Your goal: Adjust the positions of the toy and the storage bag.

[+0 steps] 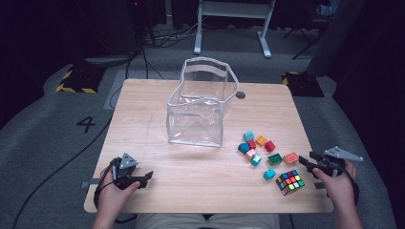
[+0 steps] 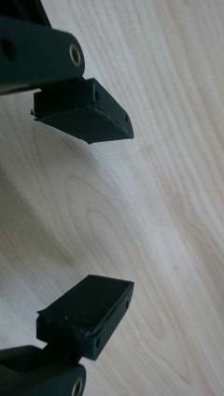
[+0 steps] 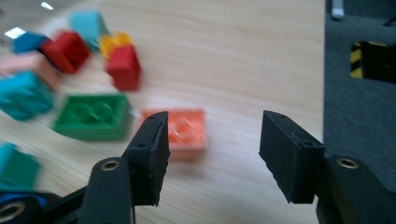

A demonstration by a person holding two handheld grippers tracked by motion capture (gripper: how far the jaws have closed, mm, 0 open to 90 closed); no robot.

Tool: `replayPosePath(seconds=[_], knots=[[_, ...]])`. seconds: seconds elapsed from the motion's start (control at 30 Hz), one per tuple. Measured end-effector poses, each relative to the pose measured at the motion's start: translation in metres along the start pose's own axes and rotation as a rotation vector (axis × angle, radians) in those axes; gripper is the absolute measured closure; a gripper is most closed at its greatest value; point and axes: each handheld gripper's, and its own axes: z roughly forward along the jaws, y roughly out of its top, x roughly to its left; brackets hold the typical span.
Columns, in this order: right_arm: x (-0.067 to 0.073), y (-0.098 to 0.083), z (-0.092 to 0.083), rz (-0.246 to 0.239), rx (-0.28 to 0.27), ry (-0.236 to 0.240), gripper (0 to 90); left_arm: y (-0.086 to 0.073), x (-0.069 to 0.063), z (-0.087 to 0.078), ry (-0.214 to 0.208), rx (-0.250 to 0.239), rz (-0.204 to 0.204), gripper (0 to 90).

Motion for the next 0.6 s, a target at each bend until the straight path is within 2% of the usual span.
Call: replayPosePath(seconds=[0.13,0.23,0.27,0.3,0.33,0.4,0.43,0.47,0.6], knots=[[0.014,0.024,-0.006,-0.027,-0.028,0.064,38.9,0.015,-0.005,-0.013,-0.017,-0.010,0.018,24.1],[0.030,0.042,-0.004,-0.084,-0.020,0.109,38.9,0.027,-0.008,-0.021,-0.027,-0.043,0.026,24.3],[0.030,0.042,-0.004,-0.084,-0.020,0.109,38.9,0.027,-0.008,-0.021,-0.027,-0.043,0.026,24.3],[0.036,0.047,-0.003,-0.095,-0.015,0.130,38.9,0.033,-0.009,-0.023,-0.035,-0.059,0.031,24.3],[0.049,0.058,0.003,-0.112,-0.014,0.183,40.3,0.041,-0.010,-0.025,-0.039,-0.079,0.046,24.2],[0.060,0.066,0.008,-0.122,-0.021,0.213,42.6,0.051,-0.011,-0.026,-0.054,-0.103,0.064,24.1],[0.060,0.066,0.008,-0.122,-0.021,0.213,42.6,0.051,-0.011,-0.026,-0.054,-0.103,0.064,23.8],[0.074,0.077,0.015,-0.145,-0.041,0.250,45.8,0.060,-0.012,-0.027,-0.058,-0.120,0.074,23.6],[0.097,0.094,0.025,-0.182,-0.050,0.307,47.6,0.077,-0.014,-0.027,-0.062,-0.166,0.073,23.1]])
